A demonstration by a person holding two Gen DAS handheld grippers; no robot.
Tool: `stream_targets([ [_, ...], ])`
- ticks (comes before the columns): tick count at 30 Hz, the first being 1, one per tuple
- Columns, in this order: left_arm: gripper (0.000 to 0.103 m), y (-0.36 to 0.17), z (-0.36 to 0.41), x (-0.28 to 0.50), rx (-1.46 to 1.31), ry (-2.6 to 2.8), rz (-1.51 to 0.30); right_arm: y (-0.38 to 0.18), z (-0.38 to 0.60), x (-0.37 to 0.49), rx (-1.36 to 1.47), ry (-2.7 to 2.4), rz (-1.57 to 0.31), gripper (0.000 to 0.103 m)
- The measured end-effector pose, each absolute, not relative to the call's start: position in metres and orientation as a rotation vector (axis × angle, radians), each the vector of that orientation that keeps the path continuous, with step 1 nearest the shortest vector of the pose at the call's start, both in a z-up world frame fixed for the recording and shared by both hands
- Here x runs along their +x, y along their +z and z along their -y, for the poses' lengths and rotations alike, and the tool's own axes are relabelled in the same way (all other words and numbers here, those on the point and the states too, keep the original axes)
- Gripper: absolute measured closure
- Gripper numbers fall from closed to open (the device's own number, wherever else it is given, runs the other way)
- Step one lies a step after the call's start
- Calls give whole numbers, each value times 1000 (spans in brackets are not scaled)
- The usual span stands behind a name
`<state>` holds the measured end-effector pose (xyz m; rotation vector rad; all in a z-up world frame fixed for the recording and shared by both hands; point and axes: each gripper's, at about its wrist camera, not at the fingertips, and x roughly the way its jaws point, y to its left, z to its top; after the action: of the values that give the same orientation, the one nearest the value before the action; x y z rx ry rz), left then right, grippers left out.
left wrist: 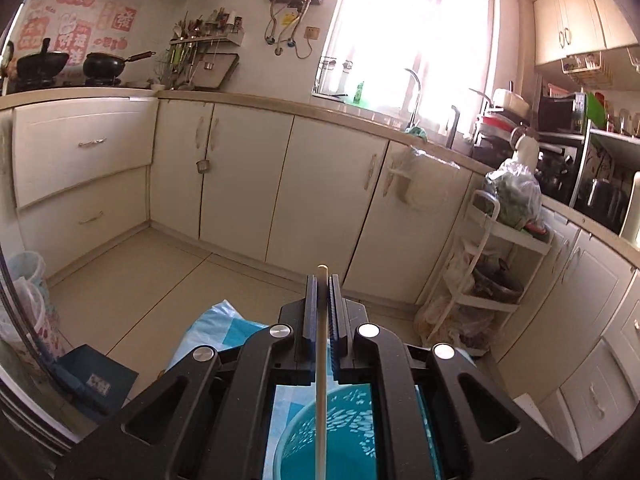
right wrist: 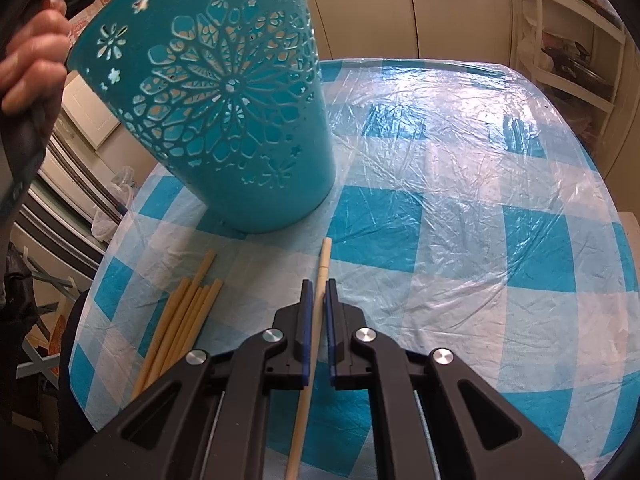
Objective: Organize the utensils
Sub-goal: 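Lift the chopstick with the left gripper and drop it into the teal holder, then grasp a wooden chopstick with the right gripper and lift it, then release the chopstick from the right gripper into the teal holder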
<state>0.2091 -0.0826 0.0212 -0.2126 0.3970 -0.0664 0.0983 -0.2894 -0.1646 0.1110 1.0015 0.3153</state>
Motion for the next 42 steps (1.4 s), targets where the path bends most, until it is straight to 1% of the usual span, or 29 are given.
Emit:
stream_targets([
  [2,97,15,84,205,-179,-68,-426,-164,289,98,106,333,-1010,85],
  [3,94,11,84,203,-159,-69,-447,-163,288,97,100,337,-1011,81],
  [4,85,10,85,201,-147,-71,-461,-163,287,96,87,334,-1010,75],
  [5,78,8,83,198,-140,-70,-472,-162,285,94,65,329,-1008,74],
  [6,59,8,81,194,-135,-62,-478,-163,282,93,45,325,-1006,74],
  [7,47,7,77,188,-126,-47,-478,-163,280,93,29,321,-1004,74],
  [9,40,10,68,174,-117,-35,-469,-163,276,92,-9,302,-998,78],
  [11,35,12,60,161,-107,-32,-473,-164,270,91,-87,256,-980,94],
  [13,28,14,50,147,-97,-20,-472,-164,269,91,-95,253,-978,96],
  [17,22,18,26,121,-117,-18,-484,-154,276,80,-53,241,-963,97],
  [19,17,18,10,106,-132,-12,-485,-137,286,68,40,275,-934,97],
  [22,15,13,-12,91,-159,-1,-508,-103,300,51,173,342,-864,97],
  [26,15,-3,-29,82,-191,13,-568,-42,310,46,294,431,-705,97],
  [30,15,-20,-33,72,-204,6,-620,21,304,60,350,459,-491,97],
  [33,15,-28,-29,66,-203,-7,-642,47,290,87,359,430,-366,97],
  [36,15,-34,-25,60,-218,-19,-659,57,272,121,335,346,-279,97],
  [38,15,-36,-23,55,-221,-20,-664,51,259,144,316,279,-251,97],
  [42,14,-34,-20,48,-212,-28,-655,25,246,169,307,200,-278,97],
])
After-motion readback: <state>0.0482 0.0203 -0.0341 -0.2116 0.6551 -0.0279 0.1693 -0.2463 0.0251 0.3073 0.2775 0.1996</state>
